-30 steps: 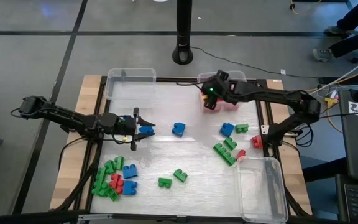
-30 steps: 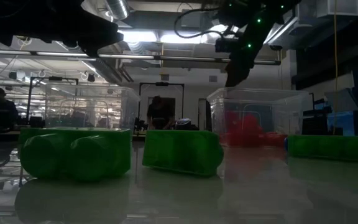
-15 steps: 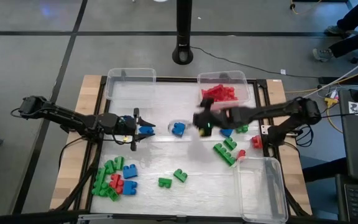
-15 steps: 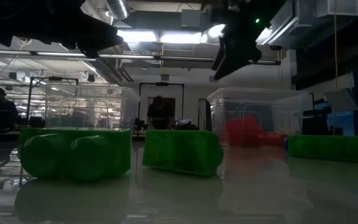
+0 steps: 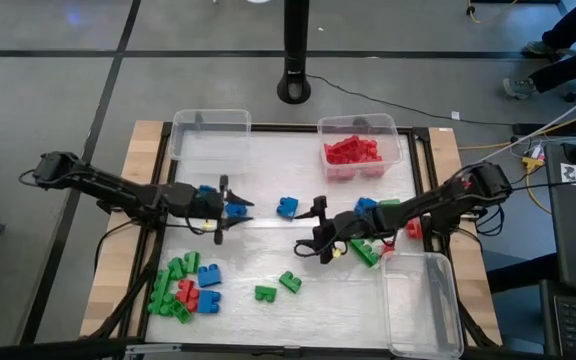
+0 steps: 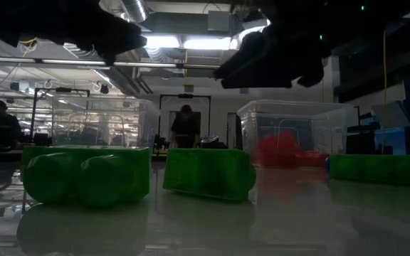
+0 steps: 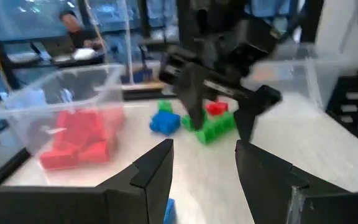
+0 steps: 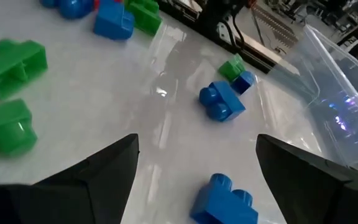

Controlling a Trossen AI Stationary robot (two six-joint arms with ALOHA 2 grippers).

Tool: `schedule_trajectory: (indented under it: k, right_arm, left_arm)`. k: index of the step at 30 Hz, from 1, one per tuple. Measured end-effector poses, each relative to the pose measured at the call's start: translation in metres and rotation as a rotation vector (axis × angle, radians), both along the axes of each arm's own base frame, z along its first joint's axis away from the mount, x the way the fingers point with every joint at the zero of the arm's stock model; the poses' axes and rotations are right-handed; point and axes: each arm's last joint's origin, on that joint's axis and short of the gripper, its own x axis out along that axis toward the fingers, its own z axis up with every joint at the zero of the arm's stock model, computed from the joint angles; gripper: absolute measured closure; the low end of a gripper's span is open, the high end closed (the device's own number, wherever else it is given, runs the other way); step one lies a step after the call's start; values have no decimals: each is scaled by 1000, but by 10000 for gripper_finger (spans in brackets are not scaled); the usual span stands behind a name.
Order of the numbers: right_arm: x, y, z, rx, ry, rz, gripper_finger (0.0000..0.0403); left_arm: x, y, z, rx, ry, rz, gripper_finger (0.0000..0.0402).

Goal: Sort blocks
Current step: Put the red game piece into the top right transparent bin

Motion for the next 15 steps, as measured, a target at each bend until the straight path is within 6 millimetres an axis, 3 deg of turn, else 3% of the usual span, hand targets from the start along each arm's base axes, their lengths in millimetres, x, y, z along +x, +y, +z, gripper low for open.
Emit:
schedule_trajectory:
  k: [7,15]
  right_arm:
    - [7,2,-19,-39,24,15,78]
    - [11,3,-28,-47,41,35,78]
  left_arm:
    - [17,-30,20,-9,483,32,237]
    - [-4,-67,34,-322,897,7,237]
